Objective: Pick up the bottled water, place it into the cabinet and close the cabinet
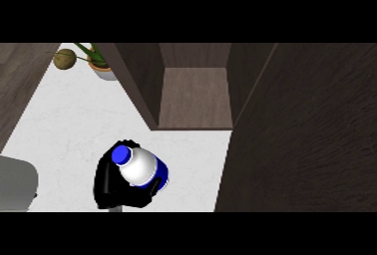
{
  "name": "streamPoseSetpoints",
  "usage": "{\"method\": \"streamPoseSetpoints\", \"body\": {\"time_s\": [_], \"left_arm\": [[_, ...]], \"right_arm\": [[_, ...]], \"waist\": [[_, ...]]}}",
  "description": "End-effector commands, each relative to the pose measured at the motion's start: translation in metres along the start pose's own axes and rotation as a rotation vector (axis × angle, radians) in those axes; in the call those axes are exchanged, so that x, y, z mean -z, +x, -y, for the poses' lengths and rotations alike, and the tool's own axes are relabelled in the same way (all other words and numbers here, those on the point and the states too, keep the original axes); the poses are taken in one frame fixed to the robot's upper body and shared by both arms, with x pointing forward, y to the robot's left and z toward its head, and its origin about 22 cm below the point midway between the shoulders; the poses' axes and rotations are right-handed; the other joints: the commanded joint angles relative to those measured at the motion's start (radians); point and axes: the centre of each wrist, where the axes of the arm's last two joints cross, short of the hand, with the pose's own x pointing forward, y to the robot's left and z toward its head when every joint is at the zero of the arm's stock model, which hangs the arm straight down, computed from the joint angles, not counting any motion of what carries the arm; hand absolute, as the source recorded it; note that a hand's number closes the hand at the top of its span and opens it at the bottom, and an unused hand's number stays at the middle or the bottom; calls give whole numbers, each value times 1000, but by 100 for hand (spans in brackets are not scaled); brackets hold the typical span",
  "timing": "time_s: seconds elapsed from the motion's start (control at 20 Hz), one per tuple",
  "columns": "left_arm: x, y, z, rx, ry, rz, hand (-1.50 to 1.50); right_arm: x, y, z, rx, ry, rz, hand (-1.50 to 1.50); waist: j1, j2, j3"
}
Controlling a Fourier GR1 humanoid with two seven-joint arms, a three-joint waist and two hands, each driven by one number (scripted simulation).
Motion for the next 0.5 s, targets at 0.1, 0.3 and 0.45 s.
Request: {"method": "streamPoseSetpoints", "body": {"time_s": [0.1,0.3,0.45], "left_arm": [[28,19,33,17,-39,38,150],[37,28,48,7,-40,22,150],[52,51,77,30,-45,15,150]], "right_arm": [[-16,7,-1,-19,-10,50,-150],[-18,25,9,-5,1,53,-150],[-15,31,8,-10,-14,54,-150]], "waist": [[-8,1,0],[-7,2,0],[-7,1,0]]}}
